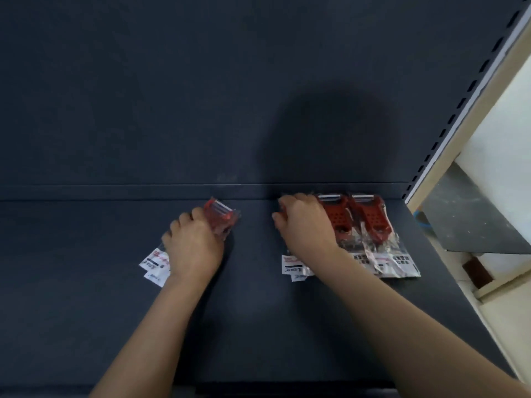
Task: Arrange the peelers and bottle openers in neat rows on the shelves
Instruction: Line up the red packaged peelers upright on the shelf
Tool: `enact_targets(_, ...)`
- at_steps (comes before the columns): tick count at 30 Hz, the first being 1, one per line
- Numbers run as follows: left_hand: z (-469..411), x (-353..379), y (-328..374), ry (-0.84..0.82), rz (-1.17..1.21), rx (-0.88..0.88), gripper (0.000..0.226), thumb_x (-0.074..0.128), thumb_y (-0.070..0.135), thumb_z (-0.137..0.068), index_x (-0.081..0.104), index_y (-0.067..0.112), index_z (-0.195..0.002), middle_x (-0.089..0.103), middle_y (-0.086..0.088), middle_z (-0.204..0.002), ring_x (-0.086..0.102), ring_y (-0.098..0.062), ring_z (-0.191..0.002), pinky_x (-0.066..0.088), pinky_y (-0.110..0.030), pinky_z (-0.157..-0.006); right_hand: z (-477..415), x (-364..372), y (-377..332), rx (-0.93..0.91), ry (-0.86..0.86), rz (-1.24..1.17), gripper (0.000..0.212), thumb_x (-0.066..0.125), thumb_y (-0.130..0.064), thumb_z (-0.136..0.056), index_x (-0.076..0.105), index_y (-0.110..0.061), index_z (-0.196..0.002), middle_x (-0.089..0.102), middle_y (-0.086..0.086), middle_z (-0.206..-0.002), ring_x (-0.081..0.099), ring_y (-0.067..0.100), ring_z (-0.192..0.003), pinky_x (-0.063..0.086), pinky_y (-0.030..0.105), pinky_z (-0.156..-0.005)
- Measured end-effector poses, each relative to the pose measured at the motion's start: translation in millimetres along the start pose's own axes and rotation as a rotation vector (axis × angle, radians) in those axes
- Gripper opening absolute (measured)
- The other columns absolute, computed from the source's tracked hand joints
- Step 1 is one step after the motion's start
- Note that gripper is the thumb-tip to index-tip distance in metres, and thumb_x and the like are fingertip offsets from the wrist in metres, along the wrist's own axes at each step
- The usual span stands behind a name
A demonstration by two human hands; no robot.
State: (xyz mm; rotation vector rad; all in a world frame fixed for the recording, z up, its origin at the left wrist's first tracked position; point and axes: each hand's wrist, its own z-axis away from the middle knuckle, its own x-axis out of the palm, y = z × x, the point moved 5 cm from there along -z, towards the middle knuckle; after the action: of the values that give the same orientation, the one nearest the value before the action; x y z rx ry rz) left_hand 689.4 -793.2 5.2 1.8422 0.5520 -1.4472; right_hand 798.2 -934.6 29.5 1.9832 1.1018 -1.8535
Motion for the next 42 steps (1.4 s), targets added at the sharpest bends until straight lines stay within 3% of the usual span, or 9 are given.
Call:
enact_targets(6, -5.9, -9.5, -26.2, 0.004, 0.369, -0.018, 0.037, 0.065, 0.037, -0.083, 0.054, 0.008, -0.103, 0.059, -0.014, -0.100, 0.054, -0.033, -0.095, 0.046, -0.043, -0.082, -0.5, 29.5, -48.7, -0.072, -0.136, -0.038, 0.033, 0.051, -0.030, -0.093, 0.058, -0.008, -0.116, 0.058, 0.014, -0.115, 0.049, 0.030, -0.111, 0.041, 0.036, -0.091)
enact_targets(9, -6.6, -14.7, -41.8, 0.036, 0.533, -0.057, 0.030, 0.069, 0.029, -0.081, 0.054, 0.011, -0.101, 0.060, -0.010, -0.099, 0.056, -0.029, -0.095, 0.047, -0.042, -0.083, 0.0, 41.8, -65.0, -0.071, -0.163, -0.046, 0.035, 0.050, -0.034, -0.093, 0.057, -0.008, -0.116, 0.056, 0.014, -0.113, 0.049, 0.031, -0.110, 0.041, 0.037, -0.089)
enact_targets(14, -5.1, -25.3, -71.6, 0.127, 0.561, -0.122, 0.025, 0.062, 0.022, -0.084, 0.053, 0.012, -0.105, 0.053, -0.012, -0.104, 0.052, -0.032, -0.101, 0.043, -0.043, -0.090, 0.0, 63.6, -91.5, -0.065, -0.225, -0.095, 0.054, 0.047, -0.049, -0.092, 0.040, -0.024, -0.140, 0.042, 0.015, -0.129, 0.039, 0.033, -0.120, 0.038, 0.041, -0.102)
enact_targets(19, -3.4, -28.1, -87.5, 0.074, 0.502, -0.172, 0.028, 0.061, 0.019, -0.080, 0.053, 0.010, -0.104, 0.051, -0.014, -0.107, 0.046, -0.034, -0.105, 0.039, -0.050, -0.094, 0.3, 76.9, -111.4, -0.030, -0.265, 0.042, 0.065, 0.046, -0.064, -0.085, 0.047, -0.021, -0.135, 0.035, 0.018, -0.136, 0.030, 0.039, -0.126, 0.032, 0.044, -0.104)
enact_targets(24, -2.9, -31.1, -78.4, 0.063, 0.547, -0.130, 0.022, 0.061, 0.018, -0.079, 0.053, 0.012, -0.099, 0.048, -0.007, -0.099, 0.048, -0.033, -0.102, 0.041, -0.047, -0.092, 3.0, 73.0, -113.3, 0.033, -0.259, 0.002, 0.050, 0.057, -0.021, -0.087, 0.042, -0.011, -0.134, 0.033, 0.020, -0.134, 0.038, 0.038, -0.117, 0.040, 0.038, -0.094)
enact_targets(27, -2.0, -35.1, -61.1, 0.109, 0.609, -0.055, 0.016, 0.061, 0.016, -0.080, 0.054, 0.015, -0.093, 0.047, -0.005, -0.096, 0.052, -0.031, -0.096, 0.044, -0.041, -0.088, 5.6, 56.4, -100.7, 0.067, -0.172, -0.070, 0.049, 0.055, -0.014, -0.087, 0.043, -0.012, -0.134, 0.038, 0.018, -0.132, 0.040, 0.034, -0.116, 0.037, 0.035, -0.097)
enact_targets(32, 1.5, -32.1, -6.6, 0.090, 0.696, 0.074, 0.016, 0.063, 0.021, -0.080, 0.058, 0.020, -0.095, 0.052, -0.004, -0.098, 0.054, -0.024, -0.092, 0.047, -0.038, -0.084, 8.3, 4.9, -52.6, 0.158, 0.042, -0.044, 0.042, 0.060, -0.015, -0.082, 0.053, -0.007, -0.123, 0.048, 0.018, -0.125, 0.045, 0.036, -0.113, 0.037, 0.037, -0.096)
enact_targets(37, 10.8, -14.9, 63.8, -0.007, 0.713, 0.204, 0.012, 0.064, 0.022, -0.080, 0.059, 0.021, -0.090, 0.051, -0.004, -0.100, 0.051, -0.020, -0.093, 0.042, -0.029, -0.083, 16.2, -32.5, 13.7, 0.298, 0.134, -0.029, 0.032, 0.058, -0.012, -0.082, 0.055, -0.002, -0.113, 0.057, 0.016, -0.114, 0.052, 0.035, -0.106, 0.043, 0.039, -0.091)
enact_targets(42, 17.5, 8.0, 116.8, -0.080, 0.695, 0.199, 0.018, 0.065, 0.025, -0.081, 0.060, 0.016, -0.096, 0.038, 0.000, -0.104, 0.051, -0.022, -0.097, 0.042, -0.026, -0.086, 18.4, -41.0, 57.2, 0.307, 0.077, 0.014, 0.013, 0.053, -0.016, -0.086, 0.054, -0.007, -0.075, 0.062, 0.013, -0.095, 0.058, 0.031, -0.092, 0.043, 0.037, -0.091)
